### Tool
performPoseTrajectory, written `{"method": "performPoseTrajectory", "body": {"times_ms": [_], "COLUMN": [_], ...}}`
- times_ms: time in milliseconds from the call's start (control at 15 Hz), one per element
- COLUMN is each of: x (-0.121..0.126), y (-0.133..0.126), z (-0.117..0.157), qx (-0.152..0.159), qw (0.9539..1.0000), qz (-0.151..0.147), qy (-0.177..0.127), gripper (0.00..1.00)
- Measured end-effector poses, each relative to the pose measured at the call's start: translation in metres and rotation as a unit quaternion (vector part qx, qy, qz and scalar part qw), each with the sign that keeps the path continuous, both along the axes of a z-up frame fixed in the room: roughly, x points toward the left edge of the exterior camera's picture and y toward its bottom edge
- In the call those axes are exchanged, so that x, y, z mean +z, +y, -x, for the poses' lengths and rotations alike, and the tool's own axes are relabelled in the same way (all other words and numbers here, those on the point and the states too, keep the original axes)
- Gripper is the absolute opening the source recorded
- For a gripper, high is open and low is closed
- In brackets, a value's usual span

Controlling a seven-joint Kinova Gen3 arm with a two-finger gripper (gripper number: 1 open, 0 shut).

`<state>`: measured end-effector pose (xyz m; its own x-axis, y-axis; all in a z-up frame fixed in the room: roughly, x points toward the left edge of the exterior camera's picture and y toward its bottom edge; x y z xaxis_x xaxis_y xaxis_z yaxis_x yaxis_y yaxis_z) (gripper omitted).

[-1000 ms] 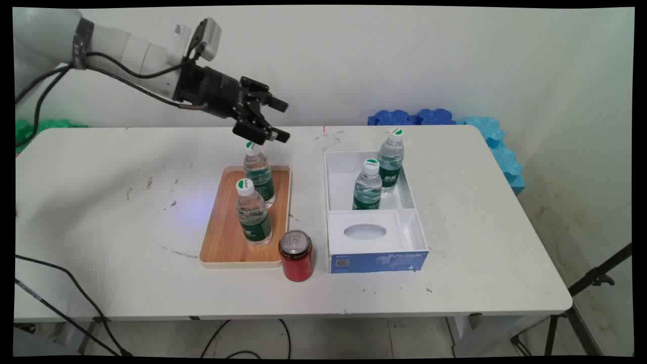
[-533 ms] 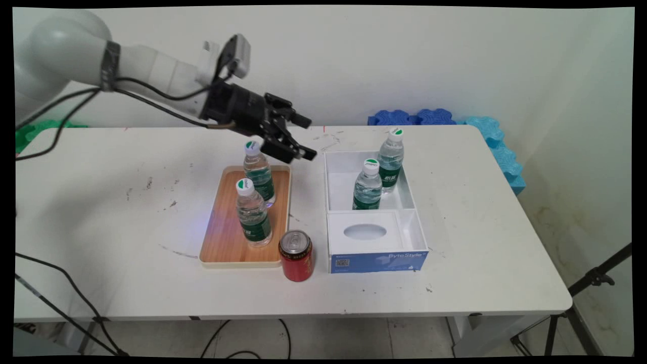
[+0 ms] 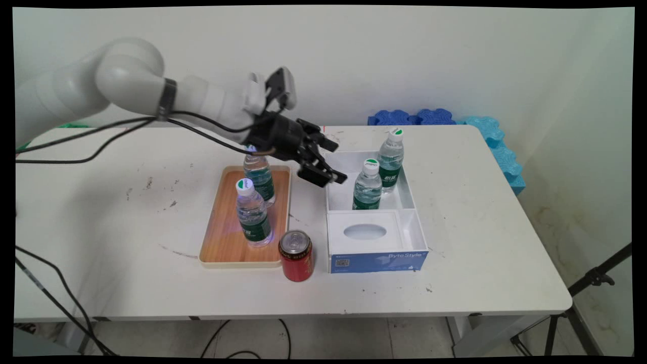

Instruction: Pick up the green bottle from the white box

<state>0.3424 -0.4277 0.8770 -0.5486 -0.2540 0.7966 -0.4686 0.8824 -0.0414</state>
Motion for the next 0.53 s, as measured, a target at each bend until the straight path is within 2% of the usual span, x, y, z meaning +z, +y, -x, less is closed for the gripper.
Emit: {"method": "performPoseTrajectory", "body": {"times_ms": [533], "x": [-0.037], "y": [-0.02], "z": [0.045], "qx": [-0.002], "qw": [0.9995], "qz": [-0.032], "qy": [-0.009], "gripper": [1.0]}}
